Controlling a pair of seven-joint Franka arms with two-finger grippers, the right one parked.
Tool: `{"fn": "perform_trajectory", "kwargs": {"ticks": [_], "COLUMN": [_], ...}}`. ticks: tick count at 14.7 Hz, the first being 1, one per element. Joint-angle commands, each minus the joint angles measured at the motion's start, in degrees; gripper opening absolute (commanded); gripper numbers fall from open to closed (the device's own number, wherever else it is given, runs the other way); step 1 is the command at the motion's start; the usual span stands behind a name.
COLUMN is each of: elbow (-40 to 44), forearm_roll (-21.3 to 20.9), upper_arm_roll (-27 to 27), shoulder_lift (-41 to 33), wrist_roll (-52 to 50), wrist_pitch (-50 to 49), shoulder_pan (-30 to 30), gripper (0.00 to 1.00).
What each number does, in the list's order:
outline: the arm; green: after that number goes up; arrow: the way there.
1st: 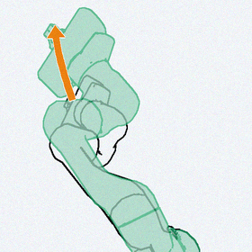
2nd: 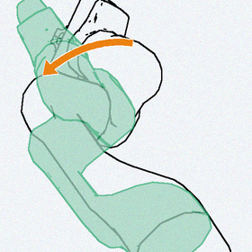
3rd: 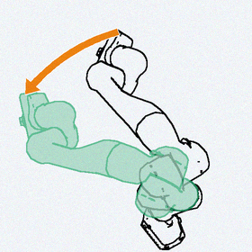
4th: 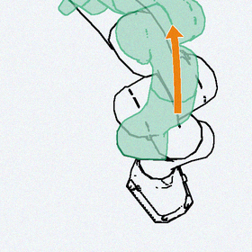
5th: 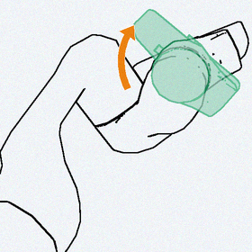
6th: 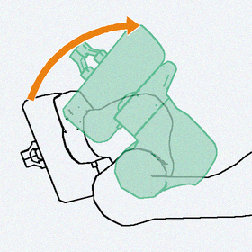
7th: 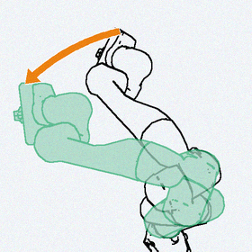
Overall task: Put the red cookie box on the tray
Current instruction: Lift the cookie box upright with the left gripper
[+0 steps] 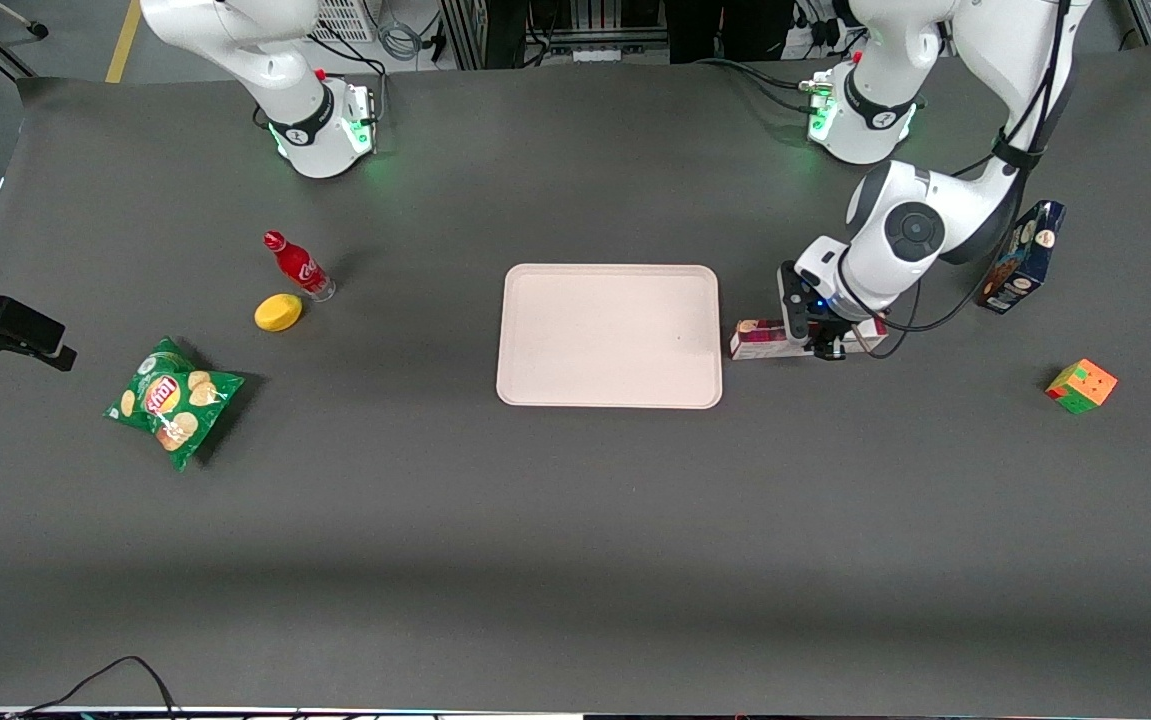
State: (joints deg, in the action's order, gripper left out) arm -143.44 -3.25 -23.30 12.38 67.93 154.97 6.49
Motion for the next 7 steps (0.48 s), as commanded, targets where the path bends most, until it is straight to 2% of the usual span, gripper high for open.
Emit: {"fn": "perform_trajectory", "kwargs": {"ticks": [1,6,7], "elbow": [3.33,15.09,21.82], "forearm_roll": [-0.88,-0.97,-1.4], "upper_arm_roll": [1.15,1.67,3.94], "shoulder_lift": [0.89,-3.23,-3.76], "wrist_roll": [2.56,2.82,4.04], "wrist_pitch": [-2.3,-22.48,-31.57], "shoulder_pan": [0.27,0.36,0.27], "gripper": [0.06,0.08,0.09]}}
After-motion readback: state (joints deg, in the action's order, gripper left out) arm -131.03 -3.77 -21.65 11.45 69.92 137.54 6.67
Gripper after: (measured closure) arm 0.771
